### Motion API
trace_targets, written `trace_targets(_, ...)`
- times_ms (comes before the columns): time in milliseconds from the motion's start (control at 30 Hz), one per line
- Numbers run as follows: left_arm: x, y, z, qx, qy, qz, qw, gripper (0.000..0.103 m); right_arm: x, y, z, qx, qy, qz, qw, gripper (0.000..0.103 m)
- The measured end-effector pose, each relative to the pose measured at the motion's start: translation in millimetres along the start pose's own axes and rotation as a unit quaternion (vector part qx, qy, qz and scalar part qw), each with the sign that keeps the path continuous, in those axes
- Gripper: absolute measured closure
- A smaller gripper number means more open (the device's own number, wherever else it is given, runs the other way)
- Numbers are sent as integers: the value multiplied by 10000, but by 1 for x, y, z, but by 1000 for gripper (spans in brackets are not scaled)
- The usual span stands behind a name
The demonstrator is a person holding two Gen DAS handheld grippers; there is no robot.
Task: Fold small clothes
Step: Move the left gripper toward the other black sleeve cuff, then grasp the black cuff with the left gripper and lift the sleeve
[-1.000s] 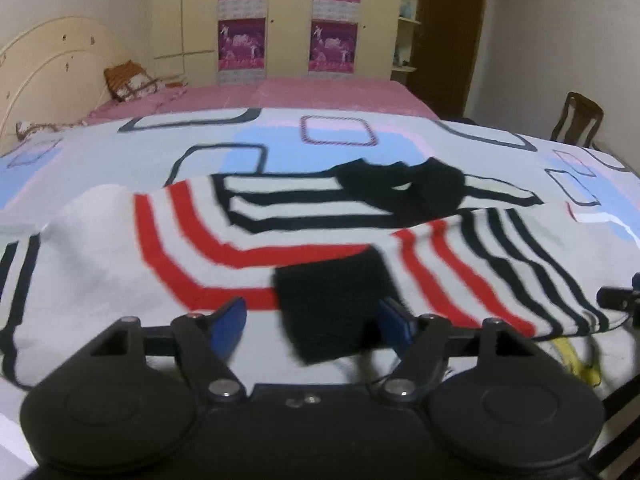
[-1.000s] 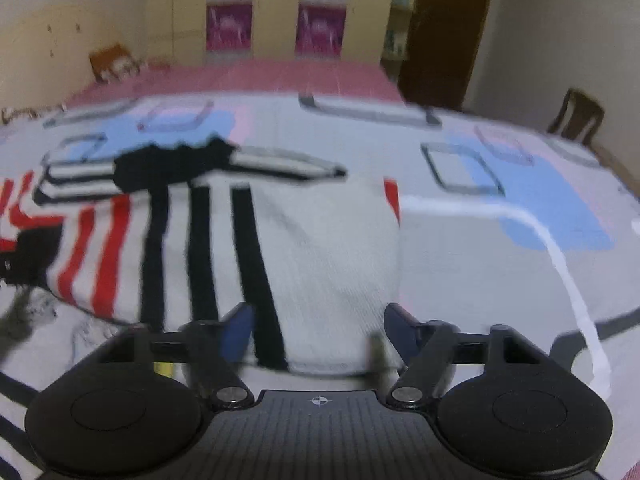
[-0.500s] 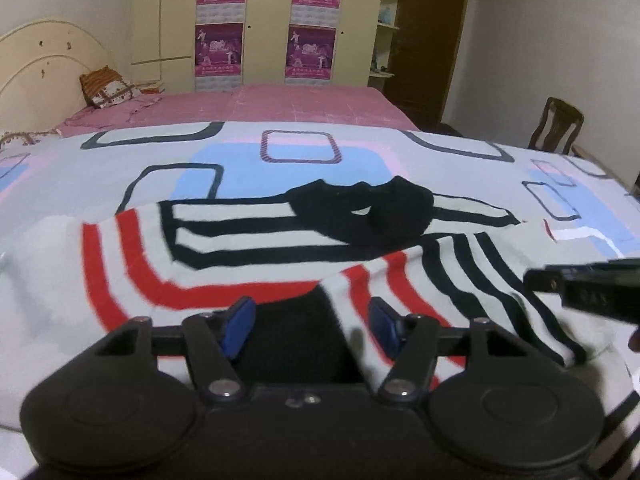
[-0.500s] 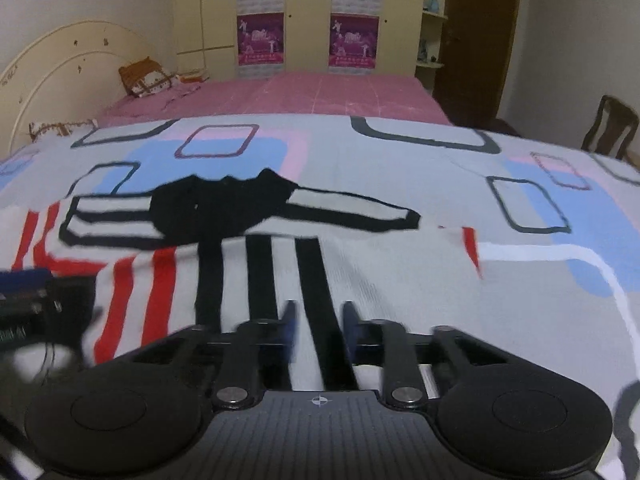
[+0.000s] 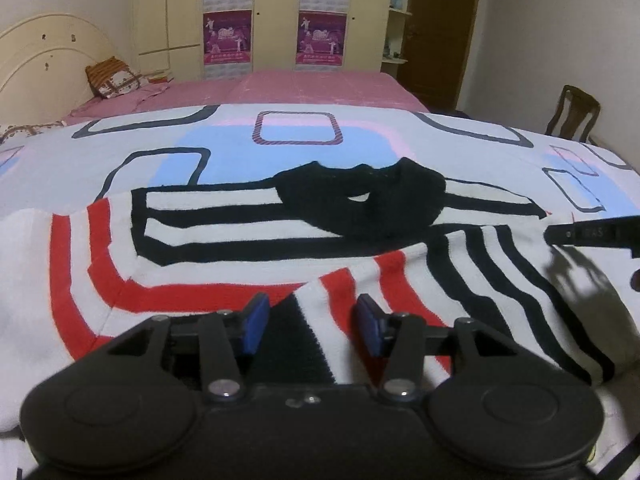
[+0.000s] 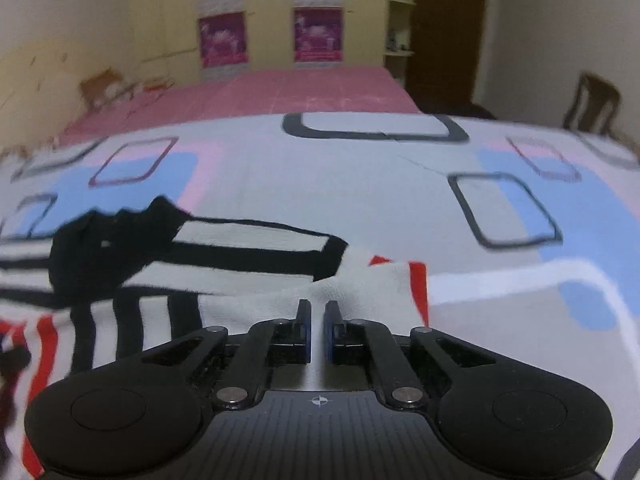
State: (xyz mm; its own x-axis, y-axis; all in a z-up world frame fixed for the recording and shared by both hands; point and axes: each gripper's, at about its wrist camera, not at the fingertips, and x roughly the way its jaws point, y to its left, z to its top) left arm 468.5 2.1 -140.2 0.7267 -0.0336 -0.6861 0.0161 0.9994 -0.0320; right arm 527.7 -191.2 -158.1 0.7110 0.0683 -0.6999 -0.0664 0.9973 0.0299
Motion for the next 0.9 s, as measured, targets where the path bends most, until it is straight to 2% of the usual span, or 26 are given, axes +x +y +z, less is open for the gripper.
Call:
trace_targets(100, -11, -4, 3, -69, -218, 88, 9997, 56, -18, 11, -4, -73, -173, 203, 9996, 98)
trace_targets(133, -11, -8, 4, -7, -202, 124, 9997, 55, -20, 17, -7, -195, -210, 280, 9992, 98)
trace_targets(200, 1, -12, 4, 10, 127, 138, 9998, 55, -11, 31, -13, -526, -13, 394, 9978, 98)
trace_targets(267, 0, -10, 4, -32, 111, 157, 9998, 53, -5, 34, -16, -574, 68, 328, 9978, 99)
trace_targets(333, -9, -6, 4, -39, 32, 238, 9997, 54, -15, 32, -10, -461, 38, 325, 9984, 98)
trace_targets(400, -19, 4, 1, -74, -12, 300, 9995, 47, -33, 29, -11, -373, -128, 334, 9987, 98)
trace_targets(467, -38, 23, -6, -179, -240, 460, 9985, 22, -50, 24, -16, -217, -209, 366, 9989, 98)
trace_targets(500, -46, 33, -9, -218, -312, 565, 9977, 20, -58, 24, -21, -176, -222, 332, 9990, 93)
trace_targets(533, -55, 45, -12, -279, -355, 626, 9970, 20, -65, 25, -24, -176, -236, 274, 9992, 61)
trace_targets(567, -64, 58, -16, -370, -399, 697, 9961, 20, -72, 25, -30, -169, -313, 171, 9992, 21)
trace_targets(600, -75, 76, -22, -497, -450, 828, 9943, 20, -81, 26, -36, -156, -464, 97, 9988, 17)
trace_targets(633, -85, 93, -27, -623, -485, 915, 9927, 22, -88, 27, -41, -149, -539, 163, 9983, 17)
trace_targets(667, -95, 112, -33, -786, -529, 1007, 9904, 26, -91, 28, -44, -109, -508, 211, 9984, 23)
trace_targets(700, -107, 137, -41, -1053, -574, 1175, 9858, 29, -95, 29, -47, -68, -476, 246, 9985, 28)
trace_targets(733, -117, 158, -47, -1287, -589, 1311, 9812, 34, -97, 32, -50, -30, -420, 265, 9988, 38)
trace_targets(767, -125, 179, -55, -1535, -609, 1475, 9752, 35, -97, 33, -50, 22, -364, 268, 9990, 42)
trace_targets(833, -139, 221, -68, -1917, -546, 1853, 9622, 35, -95, 40, -51, 137, -235, 318, 9991, 42)
trace_targets(900, -146, 254, -77, -2315, -481, 1951, 9518, 35, -90, 53, -51, 49, -160, 368, 9992, 42)
